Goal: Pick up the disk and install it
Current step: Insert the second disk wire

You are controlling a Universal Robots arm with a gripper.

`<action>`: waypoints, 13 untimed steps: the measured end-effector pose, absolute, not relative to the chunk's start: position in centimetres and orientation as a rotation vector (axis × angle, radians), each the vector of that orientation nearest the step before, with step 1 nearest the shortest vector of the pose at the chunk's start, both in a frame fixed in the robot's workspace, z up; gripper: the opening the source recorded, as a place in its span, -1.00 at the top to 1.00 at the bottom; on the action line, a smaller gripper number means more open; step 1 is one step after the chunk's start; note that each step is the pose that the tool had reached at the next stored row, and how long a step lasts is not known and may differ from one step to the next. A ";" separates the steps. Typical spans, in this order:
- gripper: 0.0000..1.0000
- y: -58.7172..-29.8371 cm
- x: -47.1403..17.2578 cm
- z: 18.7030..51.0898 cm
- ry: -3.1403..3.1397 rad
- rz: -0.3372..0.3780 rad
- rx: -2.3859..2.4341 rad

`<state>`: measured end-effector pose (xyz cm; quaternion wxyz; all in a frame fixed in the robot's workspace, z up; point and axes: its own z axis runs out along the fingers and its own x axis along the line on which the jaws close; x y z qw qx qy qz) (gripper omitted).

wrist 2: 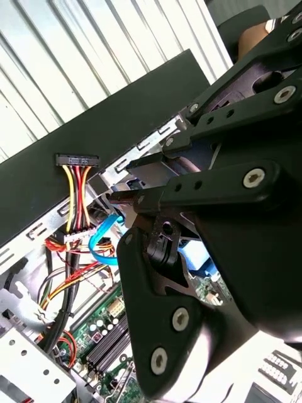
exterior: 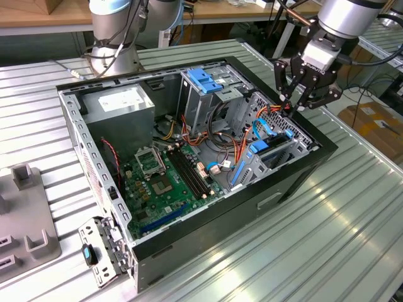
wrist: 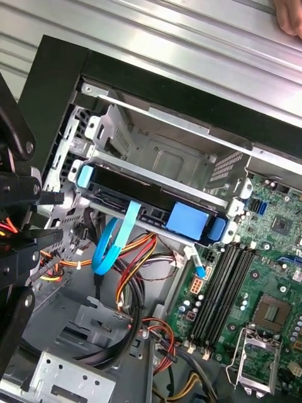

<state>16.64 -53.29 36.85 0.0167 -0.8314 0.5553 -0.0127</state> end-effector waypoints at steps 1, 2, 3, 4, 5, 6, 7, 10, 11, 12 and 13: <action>0.40 -53.3 16.7 36.8 1.718 -0.039 -2.590; 0.40 -53.3 16.8 36.8 1.711 -0.039 -2.594; 0.40 -53.2 17.0 36.8 1.705 -0.039 -2.598; 0.40 -53.2 17.2 36.8 1.698 -0.039 -2.603; 0.40 -53.2 17.4 36.8 1.689 -0.039 -2.608; 0.40 -53.2 17.5 36.8 1.681 -0.039 -2.613; 0.40 -53.1 17.6 36.8 1.662 -0.038 -2.625; 0.40 -53.1 18.0 36.8 1.638 -0.038 -2.640; 0.40 -53.1 18.1 36.8 1.630 -0.037 -2.645; 0.40 -53.1 18.4 36.8 1.618 -0.037 -2.652; 0.40 -53.1 18.6 36.8 1.606 -0.037 -2.659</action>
